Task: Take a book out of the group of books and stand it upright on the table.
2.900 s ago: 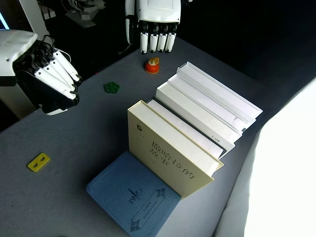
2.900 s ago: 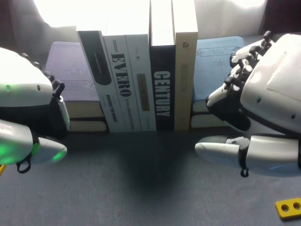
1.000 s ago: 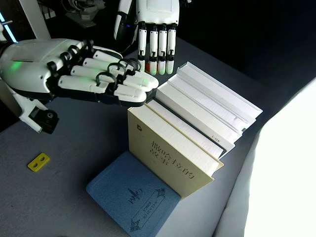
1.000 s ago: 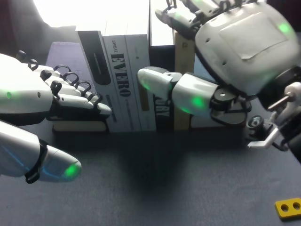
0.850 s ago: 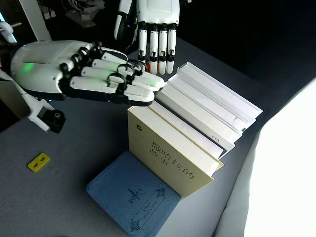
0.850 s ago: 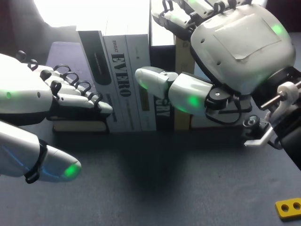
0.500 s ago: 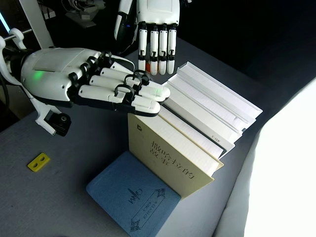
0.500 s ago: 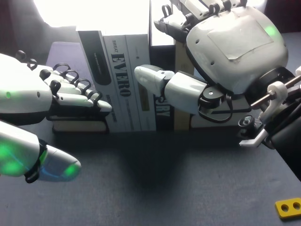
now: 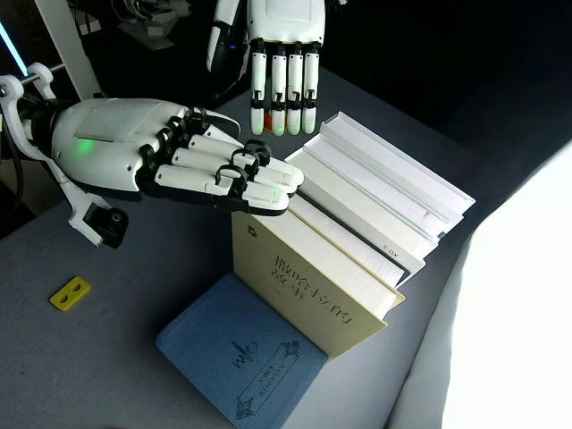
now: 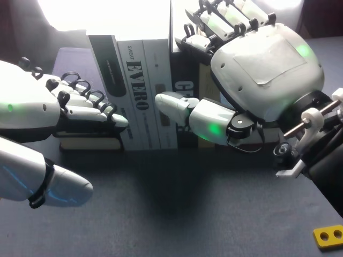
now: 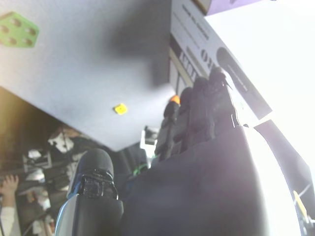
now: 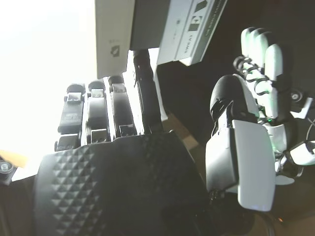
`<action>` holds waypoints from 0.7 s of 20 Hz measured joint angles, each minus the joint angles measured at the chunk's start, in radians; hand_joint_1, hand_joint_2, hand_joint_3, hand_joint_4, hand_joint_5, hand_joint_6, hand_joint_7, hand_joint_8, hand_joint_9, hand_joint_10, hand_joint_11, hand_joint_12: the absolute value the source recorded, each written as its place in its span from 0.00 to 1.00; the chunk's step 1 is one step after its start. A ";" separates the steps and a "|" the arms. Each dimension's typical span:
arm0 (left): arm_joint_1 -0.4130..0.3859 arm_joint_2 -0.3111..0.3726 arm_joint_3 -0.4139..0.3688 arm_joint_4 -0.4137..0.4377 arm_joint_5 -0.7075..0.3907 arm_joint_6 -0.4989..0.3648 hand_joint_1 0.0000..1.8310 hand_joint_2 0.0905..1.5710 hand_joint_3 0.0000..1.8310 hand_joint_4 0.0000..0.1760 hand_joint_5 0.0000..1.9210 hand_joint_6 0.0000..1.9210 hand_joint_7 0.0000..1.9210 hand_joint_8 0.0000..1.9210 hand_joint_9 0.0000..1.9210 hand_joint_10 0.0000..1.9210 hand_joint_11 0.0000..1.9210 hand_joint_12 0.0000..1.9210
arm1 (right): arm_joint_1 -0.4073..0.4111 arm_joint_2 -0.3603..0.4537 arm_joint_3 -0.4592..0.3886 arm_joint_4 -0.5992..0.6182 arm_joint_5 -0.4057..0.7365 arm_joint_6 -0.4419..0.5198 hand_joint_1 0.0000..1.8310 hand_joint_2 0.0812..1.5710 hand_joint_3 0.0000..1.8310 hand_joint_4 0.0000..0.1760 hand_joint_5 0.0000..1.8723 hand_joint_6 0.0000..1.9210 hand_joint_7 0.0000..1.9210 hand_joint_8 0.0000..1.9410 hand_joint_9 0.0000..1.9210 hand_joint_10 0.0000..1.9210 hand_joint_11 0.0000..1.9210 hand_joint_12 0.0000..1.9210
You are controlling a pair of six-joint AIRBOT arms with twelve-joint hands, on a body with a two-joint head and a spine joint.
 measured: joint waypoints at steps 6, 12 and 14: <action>0.000 0.000 0.000 0.000 0.000 0.000 0.00 0.79 0.00 0.26 0.03 0.00 0.03 0.00 0.02 0.00 0.00 0.08 | -0.048 0.032 -0.060 -0.041 0.026 -0.036 0.00 0.72 0.00 0.00 0.30 0.00 0.07 0.00 0.01 0.00 0.00 0.00; 0.000 0.000 0.000 0.000 0.000 0.000 0.00 0.79 0.00 0.25 0.02 0.00 0.03 0.00 0.02 0.00 0.00 0.06 | -0.072 0.085 -0.143 -0.040 0.026 -0.075 0.00 0.73 0.00 0.00 0.31 0.01 0.06 0.00 0.01 0.00 0.00 0.00; 0.000 0.000 0.000 0.000 0.000 0.000 0.00 0.79 0.00 0.28 0.02 0.00 0.02 0.00 0.02 0.00 0.00 0.09 | -0.080 0.103 -0.175 -0.039 0.024 -0.099 0.00 0.72 0.00 0.00 0.31 0.01 0.07 0.00 0.02 0.00 0.00 0.00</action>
